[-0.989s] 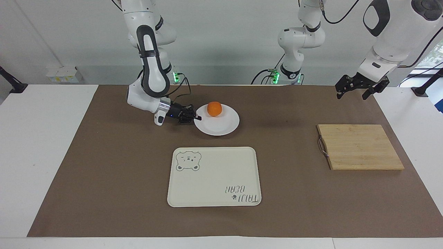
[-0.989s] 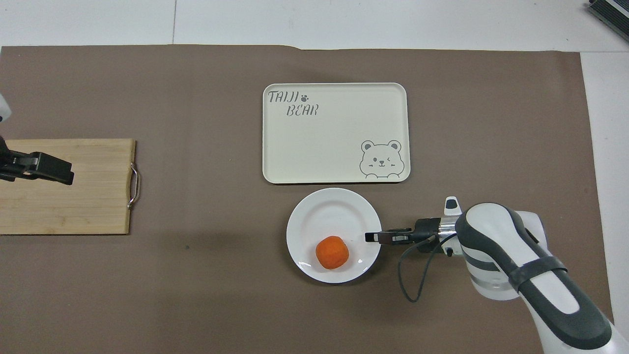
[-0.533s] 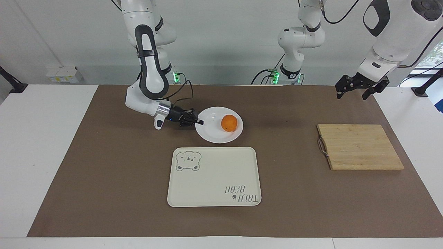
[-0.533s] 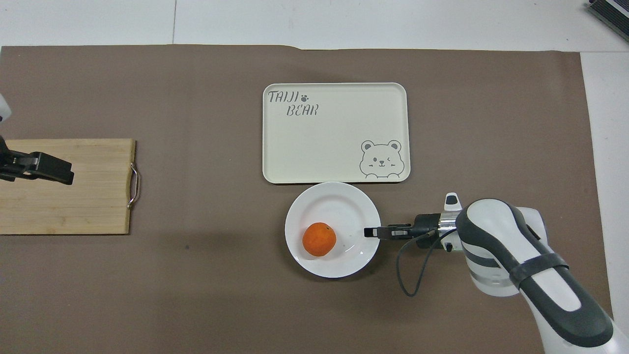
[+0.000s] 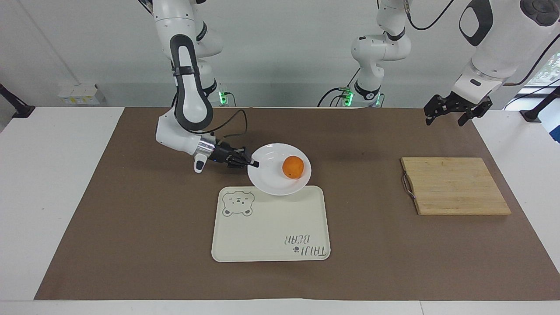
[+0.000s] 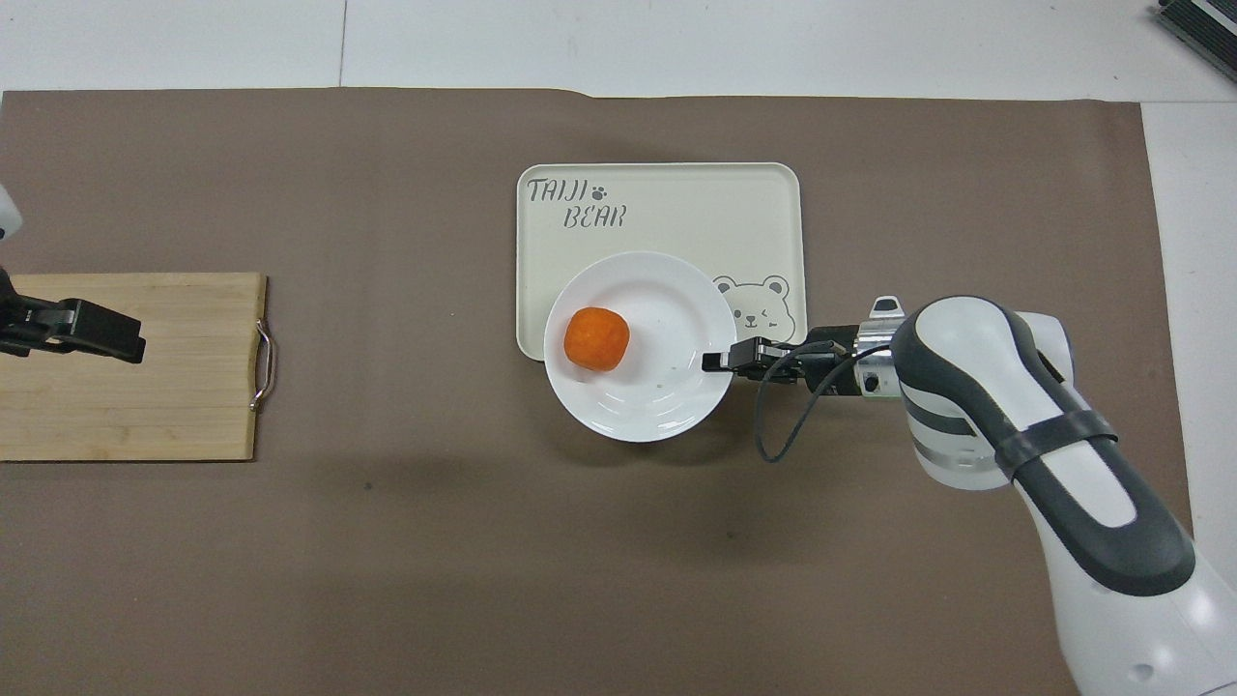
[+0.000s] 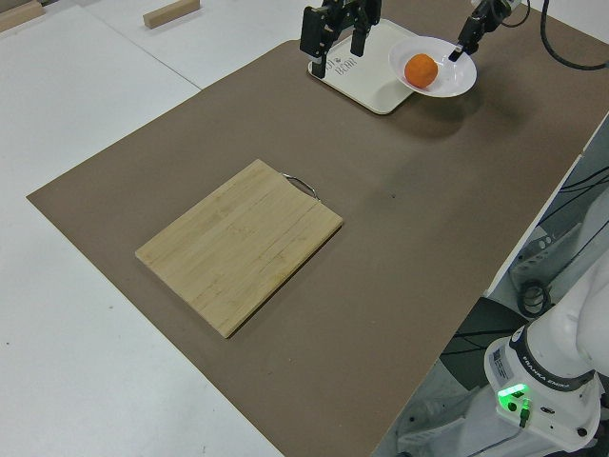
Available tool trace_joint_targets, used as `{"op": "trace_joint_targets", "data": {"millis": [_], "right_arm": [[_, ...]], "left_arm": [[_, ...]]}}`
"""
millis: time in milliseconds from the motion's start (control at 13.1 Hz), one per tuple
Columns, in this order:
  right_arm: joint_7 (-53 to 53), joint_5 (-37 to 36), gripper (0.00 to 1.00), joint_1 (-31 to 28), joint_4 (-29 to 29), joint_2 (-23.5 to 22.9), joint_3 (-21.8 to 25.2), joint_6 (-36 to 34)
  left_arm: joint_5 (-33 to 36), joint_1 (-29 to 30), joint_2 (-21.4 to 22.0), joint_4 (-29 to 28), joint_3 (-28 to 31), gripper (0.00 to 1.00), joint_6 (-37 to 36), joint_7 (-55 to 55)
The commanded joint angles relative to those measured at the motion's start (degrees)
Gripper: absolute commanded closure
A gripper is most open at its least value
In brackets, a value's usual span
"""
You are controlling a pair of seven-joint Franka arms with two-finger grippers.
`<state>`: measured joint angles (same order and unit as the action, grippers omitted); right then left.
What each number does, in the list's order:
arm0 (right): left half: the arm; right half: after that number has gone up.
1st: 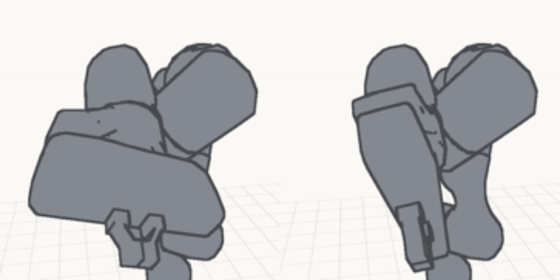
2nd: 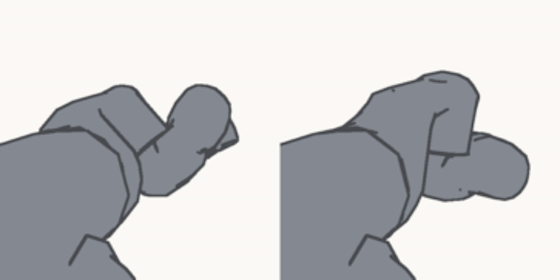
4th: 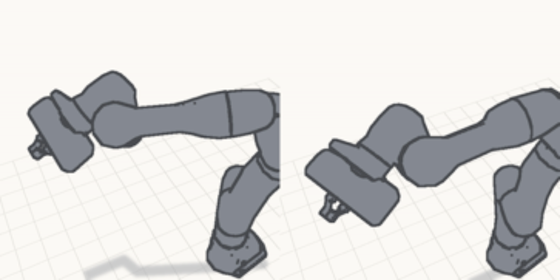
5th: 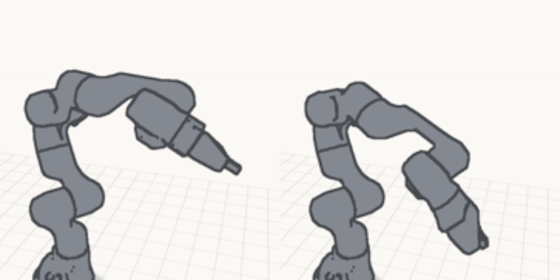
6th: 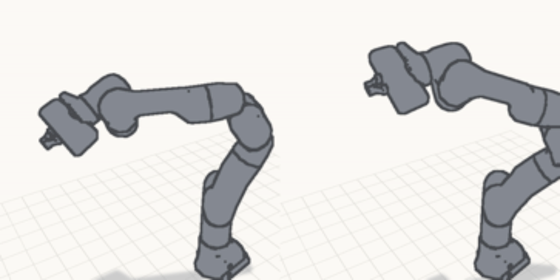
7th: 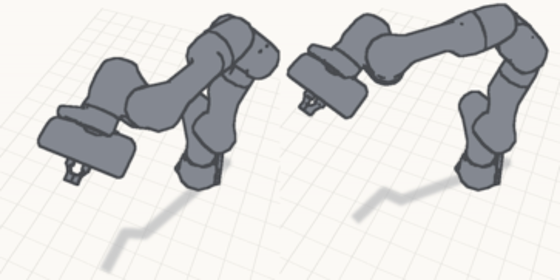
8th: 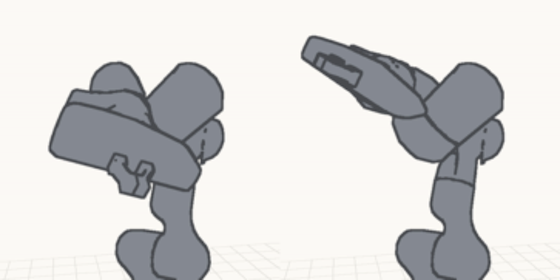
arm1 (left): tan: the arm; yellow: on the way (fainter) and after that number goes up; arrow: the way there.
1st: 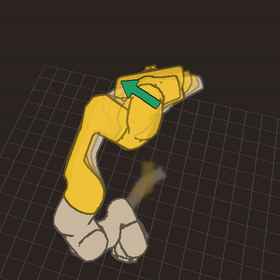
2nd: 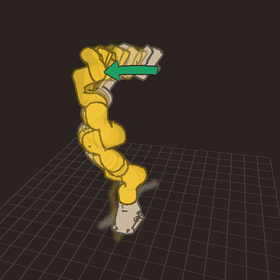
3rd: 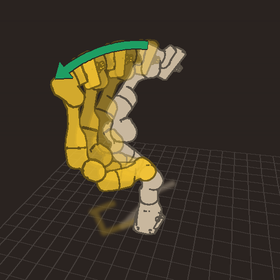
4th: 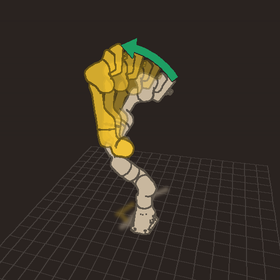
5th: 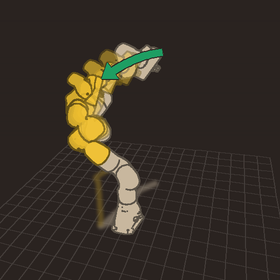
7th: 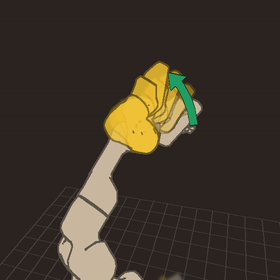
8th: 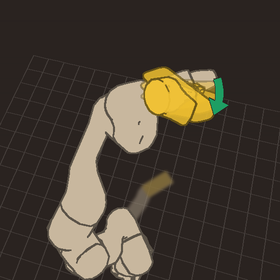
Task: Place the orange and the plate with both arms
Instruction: 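Slide the plate with the right gripper onto the bear tray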
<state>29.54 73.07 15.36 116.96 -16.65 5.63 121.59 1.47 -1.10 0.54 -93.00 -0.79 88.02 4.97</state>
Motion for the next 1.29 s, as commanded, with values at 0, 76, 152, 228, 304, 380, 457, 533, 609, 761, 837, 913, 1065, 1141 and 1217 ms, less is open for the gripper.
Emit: {"op": "trace_joint_targets", "data": {"millis": [0,76,152,228,304,380,457,533,609,761,837,913,1065,1141,1217], "right_arm": [[-7.6,-3.5,1.00,-0.7,-10.7,-5.7,-0.2,-0.9],[-9.8,-3.5,1.00,-0.8,-13.5,-7.0,-0.2,-0.9],[-10.7,-3.2,1.00,-1.0,-14.9,-8.7,-0.3,-1.4],[-10.7,-2.9,1.00,-1.7,-16.6,-10.8,-0.3,-1.0],[-10.7,-2.9,1.00,-1.9,-19.1,-13.2,-0.3,-0.9],[-10.7,-2.8,1.00,-2.4,-21.7,-15.4,-0.3,-0.7],[-10.8,-2.8,1.00,-2.7,-24.1,-17.3,-0.3,-0.7],[-10.9,-2.8,1.00,-3.0,-25.1,-18.3,-0.3,-0.7],[-10.9,-2.9,1.00,-3.0,-25.1,-18.5,-0.3,-0.5],[-10.6,-3.5,1.00,-2.8,-24.9,-18.3,-0.3,-0.4],[-10.4,-3.5,1.00,-2.5,-24.5,-18.2,-0.2,-0.2],[-10.4,-3.6,1.00,-2.2,-23.9,-18.2,-0.1,-0.1],[-10.4,-4.2,1.00,-1.9,-22.1,-17.8,0.0,0.4],[-10.4,-4.9,1.00,-2.0,-21.2,-17.5,0.0,1.1],[-10.4,-4.9,1.00,-1.9,-20.9,-17.5,0.0,1.3]], "left_arm": [[1.0,0.3,-0.3,0.7,-0.2,0.00,-0.3,0.8],[1.0,0.3,-0.3,0.7,-0.2,0.00,-0.3,0.8],[1.0,0.3,-0.3,0.7,-0.2,0.00,-0.3,0.8],[1.0,0.2,-0.3,0.8,-0.2,0.00,-0.3,0.8],[1.0,0.3,-0.3,0.8,-0.2,0.00,-0.3,0.8],[1.0,0.3,-0.3,0.7,-0.2,0.00,-0.3,0.8],[1.0,0.3,-0.3,0.7,-0.2,0.00,-0.3,0.8],[1.0,0.3,-0.3,0.7,-0.2,0.00,-0.3,0.8],[1.0,0.3,-0.3,0.7,-0.2,0.00,-0.3,0.8],[1.0,0.3,-0.3,0.7,-0.2,0.00,-0.3,0.8],[1.0,0.3,-0.3,0.8,-0.2,0.00,-0.3,0.8],[1.0,0.3,-0.3,0.8,-0.2,0.00,-0.3,0.8],[1.0,0.3,-0.3,0.7,-0.2,0.00,-0.3,0.8],[1.0,0.3,-0.3,0.7,-0.2,0.00,-0.3,0.8],[1.0,0.3,-0.3,0.7,-0.2,0.00,-0.3,0.8]]}}
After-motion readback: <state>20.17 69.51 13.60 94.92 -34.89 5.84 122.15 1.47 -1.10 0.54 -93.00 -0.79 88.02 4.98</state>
